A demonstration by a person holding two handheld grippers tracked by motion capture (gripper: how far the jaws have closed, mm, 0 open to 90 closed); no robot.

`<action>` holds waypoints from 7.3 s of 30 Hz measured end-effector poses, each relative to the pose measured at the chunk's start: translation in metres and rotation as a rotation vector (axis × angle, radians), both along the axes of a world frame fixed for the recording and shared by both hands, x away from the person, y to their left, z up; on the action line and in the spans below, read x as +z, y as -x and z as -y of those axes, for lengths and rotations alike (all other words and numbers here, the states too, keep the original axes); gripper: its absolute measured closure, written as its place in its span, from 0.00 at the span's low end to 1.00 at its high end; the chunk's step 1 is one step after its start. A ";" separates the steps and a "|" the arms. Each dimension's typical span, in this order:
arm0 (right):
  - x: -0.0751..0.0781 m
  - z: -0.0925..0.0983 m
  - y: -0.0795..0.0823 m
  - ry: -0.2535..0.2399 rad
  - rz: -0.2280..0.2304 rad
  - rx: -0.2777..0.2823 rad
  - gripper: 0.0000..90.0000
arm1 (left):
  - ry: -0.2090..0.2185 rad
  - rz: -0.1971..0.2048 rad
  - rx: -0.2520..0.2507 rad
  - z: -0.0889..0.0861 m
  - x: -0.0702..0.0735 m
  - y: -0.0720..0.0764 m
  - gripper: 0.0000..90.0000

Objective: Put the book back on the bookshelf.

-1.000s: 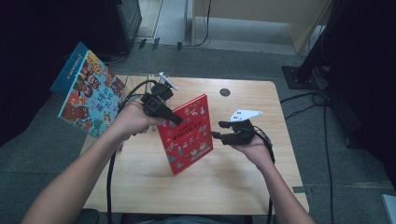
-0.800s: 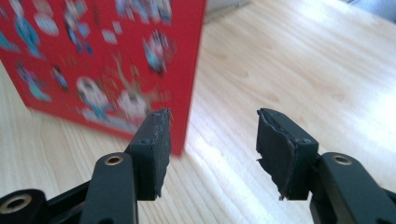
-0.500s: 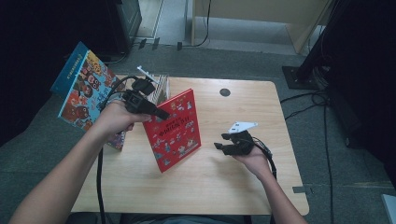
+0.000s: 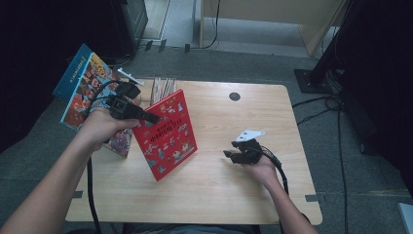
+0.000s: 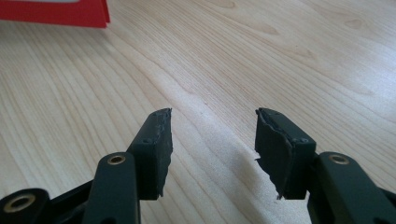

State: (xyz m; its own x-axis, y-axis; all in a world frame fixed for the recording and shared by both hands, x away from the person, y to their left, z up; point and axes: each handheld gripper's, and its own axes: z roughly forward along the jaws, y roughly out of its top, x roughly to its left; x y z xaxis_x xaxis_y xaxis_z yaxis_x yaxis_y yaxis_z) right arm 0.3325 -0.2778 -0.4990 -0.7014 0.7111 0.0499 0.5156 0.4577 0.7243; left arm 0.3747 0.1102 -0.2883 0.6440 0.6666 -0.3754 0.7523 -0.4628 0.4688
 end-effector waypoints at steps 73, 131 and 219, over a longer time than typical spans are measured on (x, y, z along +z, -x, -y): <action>-0.025 -0.001 -0.001 -0.014 0.058 0.024 0.40 | 0.000 -0.013 0.452 -0.128 0.007 -0.028 0.88; -0.025 -0.007 0.003 -0.013 0.058 -0.048 0.40 | -0.109 -0.123 0.429 -0.099 -0.020 -0.092 0.87; -0.025 -0.007 0.007 -0.009 0.051 -0.042 0.31 | 0.060 0.085 0.394 -0.069 -0.016 -0.026 0.45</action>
